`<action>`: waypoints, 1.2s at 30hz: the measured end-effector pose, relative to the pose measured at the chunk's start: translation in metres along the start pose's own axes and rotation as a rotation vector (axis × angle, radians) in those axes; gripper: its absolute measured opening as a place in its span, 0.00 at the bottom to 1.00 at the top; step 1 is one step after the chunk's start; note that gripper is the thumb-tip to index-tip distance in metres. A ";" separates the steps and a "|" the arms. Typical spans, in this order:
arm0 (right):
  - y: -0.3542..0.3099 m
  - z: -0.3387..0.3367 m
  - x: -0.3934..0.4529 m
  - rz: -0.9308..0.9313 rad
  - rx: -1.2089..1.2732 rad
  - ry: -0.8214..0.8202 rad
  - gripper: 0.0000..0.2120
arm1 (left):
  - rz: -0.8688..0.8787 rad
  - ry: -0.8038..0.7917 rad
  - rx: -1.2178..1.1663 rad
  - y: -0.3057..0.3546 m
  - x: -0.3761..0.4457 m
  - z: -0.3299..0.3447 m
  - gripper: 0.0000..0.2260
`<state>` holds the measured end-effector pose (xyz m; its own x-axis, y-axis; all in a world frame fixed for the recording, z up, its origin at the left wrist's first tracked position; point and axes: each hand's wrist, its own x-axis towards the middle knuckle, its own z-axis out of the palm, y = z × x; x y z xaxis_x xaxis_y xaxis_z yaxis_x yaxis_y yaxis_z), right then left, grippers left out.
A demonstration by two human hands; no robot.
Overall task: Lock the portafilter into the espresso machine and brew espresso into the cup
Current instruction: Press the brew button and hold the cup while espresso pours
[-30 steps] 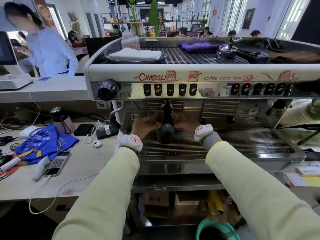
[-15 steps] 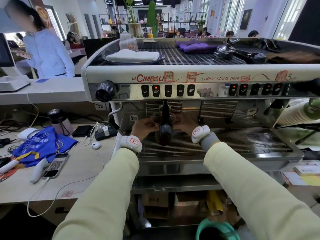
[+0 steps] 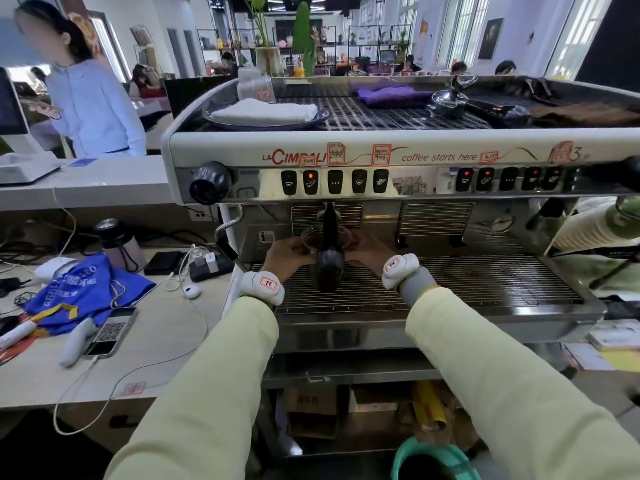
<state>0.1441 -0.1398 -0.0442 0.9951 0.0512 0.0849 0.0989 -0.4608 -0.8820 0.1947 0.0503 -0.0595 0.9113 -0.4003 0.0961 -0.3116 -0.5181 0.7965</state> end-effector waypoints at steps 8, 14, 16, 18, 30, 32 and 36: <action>-0.006 0.002 0.001 -0.002 -0.048 0.027 0.10 | 0.039 0.073 -0.100 -0.001 -0.006 -0.003 0.19; -0.006 -0.002 -0.001 0.031 0.011 -0.009 0.14 | 0.028 0.098 -0.097 0.002 -0.011 -0.004 0.16; -0.005 -0.002 0.000 0.027 -0.006 -0.004 0.11 | 0.036 0.101 -0.088 0.005 -0.011 -0.004 0.16; -0.009 0.000 -0.001 0.032 -0.044 -0.009 0.04 | 0.047 0.101 -0.086 0.008 -0.011 -0.003 0.19; -0.018 -0.010 -0.014 -0.021 -0.025 -0.061 0.09 | 0.037 0.115 -0.043 0.006 -0.010 -0.004 0.15; -0.020 -0.007 -0.013 -0.012 -0.025 -0.035 0.15 | 0.040 0.113 -0.076 0.008 -0.009 -0.001 0.14; -0.020 -0.009 -0.012 -0.006 -0.026 -0.052 0.11 | 0.056 0.118 -0.058 0.005 -0.008 -0.002 0.15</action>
<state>0.1303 -0.1392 -0.0238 0.9929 0.0993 0.0657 0.1058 -0.4832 -0.8691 0.1864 0.0524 -0.0556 0.9193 -0.3341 0.2079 -0.3498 -0.4518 0.8207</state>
